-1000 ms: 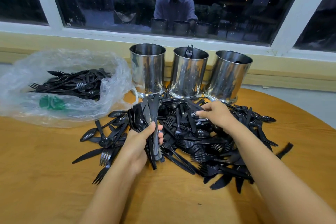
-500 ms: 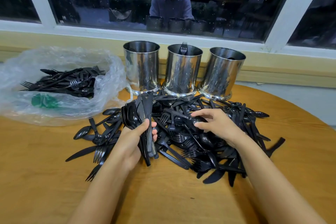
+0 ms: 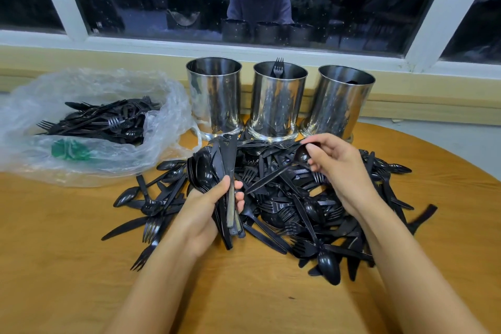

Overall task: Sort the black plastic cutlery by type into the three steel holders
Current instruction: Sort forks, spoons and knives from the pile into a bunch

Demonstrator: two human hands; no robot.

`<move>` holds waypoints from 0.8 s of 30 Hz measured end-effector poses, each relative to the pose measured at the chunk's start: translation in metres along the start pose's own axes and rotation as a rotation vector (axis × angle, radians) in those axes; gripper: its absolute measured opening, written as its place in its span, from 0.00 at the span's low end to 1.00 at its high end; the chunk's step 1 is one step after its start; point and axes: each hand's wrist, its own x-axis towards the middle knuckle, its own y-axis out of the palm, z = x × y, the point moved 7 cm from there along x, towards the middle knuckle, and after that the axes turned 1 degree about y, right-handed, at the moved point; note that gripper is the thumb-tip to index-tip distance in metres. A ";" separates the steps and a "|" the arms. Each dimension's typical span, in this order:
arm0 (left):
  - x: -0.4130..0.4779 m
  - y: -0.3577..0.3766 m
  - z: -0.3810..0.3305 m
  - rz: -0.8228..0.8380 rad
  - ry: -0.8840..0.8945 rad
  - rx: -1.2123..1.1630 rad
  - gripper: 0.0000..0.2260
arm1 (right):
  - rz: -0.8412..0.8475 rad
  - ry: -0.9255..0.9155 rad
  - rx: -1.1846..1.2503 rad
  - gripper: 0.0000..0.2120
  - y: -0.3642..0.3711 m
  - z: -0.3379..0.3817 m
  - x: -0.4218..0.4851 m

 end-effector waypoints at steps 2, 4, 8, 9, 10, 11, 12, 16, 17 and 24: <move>-0.001 0.001 0.002 0.012 -0.037 0.038 0.12 | 0.125 -0.020 -0.032 0.10 0.015 0.013 -0.001; -0.003 0.004 0.005 0.057 -0.083 0.058 0.13 | 0.241 -0.052 -0.103 0.10 0.034 0.024 -0.002; -0.005 0.010 0.011 0.132 -0.141 0.012 0.18 | 0.380 -0.157 -0.302 0.06 0.067 0.036 0.001; -0.005 0.012 0.012 0.135 -0.150 -0.015 0.20 | 0.399 -0.189 -0.341 0.06 0.074 0.038 0.002; -0.005 0.014 0.013 0.143 -0.160 -0.045 0.22 | 0.416 -0.216 -0.370 0.08 0.080 0.039 0.004; -0.005 0.016 0.013 0.157 -0.167 -0.068 0.24 | 0.429 -0.236 -0.392 0.09 0.085 0.039 0.005; -0.005 0.017 0.014 0.173 -0.172 -0.080 0.26 | 0.434 -0.248 -0.409 0.09 0.089 0.039 0.007; -0.009 0.020 0.015 0.203 -0.172 -0.023 0.24 | 0.423 -0.260 -0.435 0.07 0.101 0.037 0.015; -0.009 0.021 0.015 0.213 -0.173 -0.004 0.21 | 0.426 -0.261 -0.440 0.05 0.106 0.036 0.015; -0.005 0.014 0.007 0.170 -0.102 -0.011 0.06 | 0.287 -0.277 -0.420 0.14 0.086 0.037 0.016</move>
